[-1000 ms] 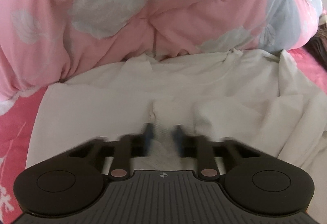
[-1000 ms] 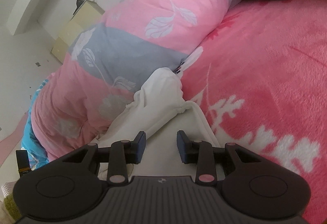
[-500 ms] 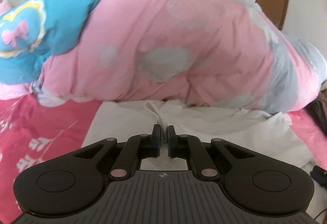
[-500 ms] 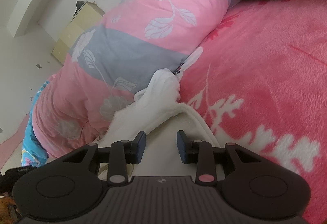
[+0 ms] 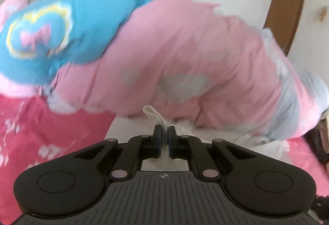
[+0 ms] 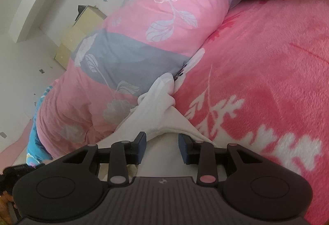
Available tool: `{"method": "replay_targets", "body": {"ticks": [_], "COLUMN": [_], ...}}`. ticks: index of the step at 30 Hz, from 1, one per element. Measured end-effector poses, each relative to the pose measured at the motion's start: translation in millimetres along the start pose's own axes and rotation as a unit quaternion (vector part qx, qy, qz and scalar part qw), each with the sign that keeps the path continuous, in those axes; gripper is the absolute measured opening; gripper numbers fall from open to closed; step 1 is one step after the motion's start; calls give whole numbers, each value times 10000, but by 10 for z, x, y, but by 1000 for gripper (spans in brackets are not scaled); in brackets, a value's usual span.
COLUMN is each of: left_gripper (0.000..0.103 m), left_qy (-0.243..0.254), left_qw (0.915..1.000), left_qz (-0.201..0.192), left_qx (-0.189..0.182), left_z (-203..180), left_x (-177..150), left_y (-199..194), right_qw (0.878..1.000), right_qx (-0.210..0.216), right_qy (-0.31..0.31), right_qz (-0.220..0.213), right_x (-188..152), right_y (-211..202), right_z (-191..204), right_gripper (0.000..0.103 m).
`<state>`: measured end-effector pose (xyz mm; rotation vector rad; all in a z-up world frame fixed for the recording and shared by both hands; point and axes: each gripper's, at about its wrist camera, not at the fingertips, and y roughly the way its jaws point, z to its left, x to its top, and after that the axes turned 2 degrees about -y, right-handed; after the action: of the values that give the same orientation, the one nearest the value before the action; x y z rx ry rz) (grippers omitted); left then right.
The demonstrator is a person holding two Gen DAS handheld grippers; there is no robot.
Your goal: Fold clothes
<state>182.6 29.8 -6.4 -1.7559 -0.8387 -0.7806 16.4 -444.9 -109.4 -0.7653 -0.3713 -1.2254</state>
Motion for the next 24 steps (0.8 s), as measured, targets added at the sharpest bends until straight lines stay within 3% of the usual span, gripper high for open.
{"method": "replay_targets", "body": {"ticks": [5,12,14,17,24], "left_gripper": [4,4,4,6,9], "left_qy": [-352,-406,-367,-393,-533], "left_qw": [9988,9990,9988,9948,9938], "left_qz": [344,179,325,873,663], "left_qx": [74,-62,32,342,717], "left_z": [230,251,273,374,548], "left_x": [-154,-44,-87,-215,-144], "left_y": [126,-66,-22,203,-129], "right_qw": [10000,10000,10000,10000,10000], "right_qx": [-15,-17,-18,-22,14], "right_qy": [-14,-21,-18,-29,-19], "right_qz": [-4,-8,-12,-9,5], "right_x": [-10,-12,-11,-11,-11], "right_y": [-3,0,3,7,1], "right_z": [13,14,18,19,7], "right_gripper": [36,37,37,37,37]}}
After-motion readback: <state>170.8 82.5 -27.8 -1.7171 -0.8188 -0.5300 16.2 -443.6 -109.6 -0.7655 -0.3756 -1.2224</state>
